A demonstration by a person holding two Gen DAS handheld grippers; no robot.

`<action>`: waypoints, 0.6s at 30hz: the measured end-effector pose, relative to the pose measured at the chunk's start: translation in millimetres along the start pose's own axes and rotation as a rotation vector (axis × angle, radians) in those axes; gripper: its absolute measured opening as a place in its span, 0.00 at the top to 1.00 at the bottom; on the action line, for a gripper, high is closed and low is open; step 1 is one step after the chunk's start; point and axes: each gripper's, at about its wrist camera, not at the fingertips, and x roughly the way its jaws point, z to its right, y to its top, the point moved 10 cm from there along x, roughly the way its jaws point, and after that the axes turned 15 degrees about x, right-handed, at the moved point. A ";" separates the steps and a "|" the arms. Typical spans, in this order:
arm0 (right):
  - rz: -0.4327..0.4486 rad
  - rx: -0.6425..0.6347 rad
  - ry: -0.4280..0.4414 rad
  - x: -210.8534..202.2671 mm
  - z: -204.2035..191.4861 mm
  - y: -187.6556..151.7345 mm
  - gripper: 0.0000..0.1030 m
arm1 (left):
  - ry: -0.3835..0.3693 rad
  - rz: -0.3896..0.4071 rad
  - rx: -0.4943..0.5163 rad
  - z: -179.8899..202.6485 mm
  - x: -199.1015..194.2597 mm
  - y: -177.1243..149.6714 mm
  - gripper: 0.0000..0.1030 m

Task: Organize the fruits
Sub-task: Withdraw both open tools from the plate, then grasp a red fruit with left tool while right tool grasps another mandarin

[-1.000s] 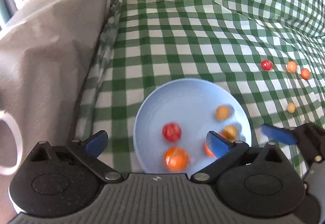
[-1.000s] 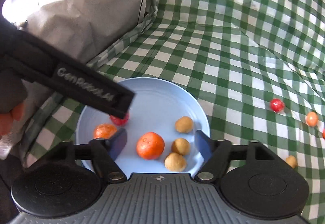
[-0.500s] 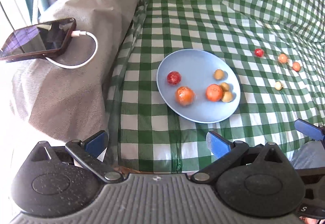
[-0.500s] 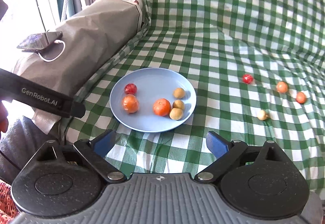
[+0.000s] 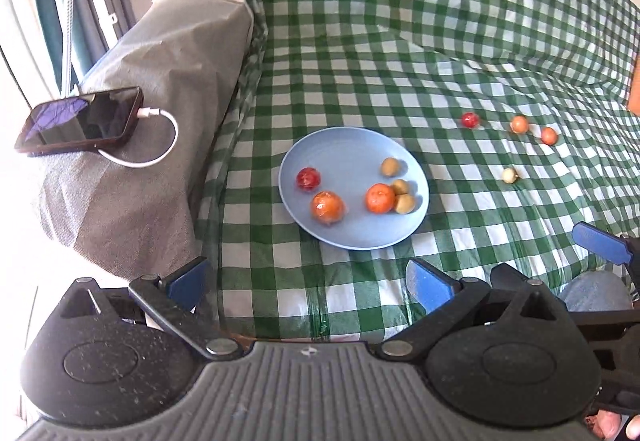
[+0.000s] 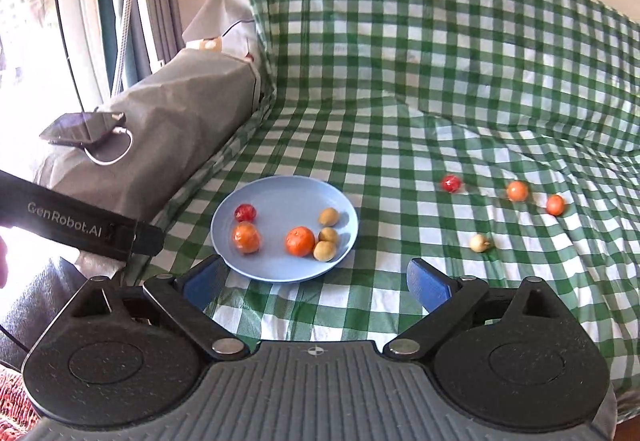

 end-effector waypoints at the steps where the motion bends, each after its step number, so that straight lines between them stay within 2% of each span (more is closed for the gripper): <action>1: 0.004 0.003 0.000 -1.6 1.0 0.5 0.06 | 0.001 0.004 0.005 1.5 -1.7 0.6 0.00; 18: 0.010 0.060 -0.016 1.9 15.8 3.8 0.06 | -0.018 -0.004 0.024 9.1 6.9 14.8 0.00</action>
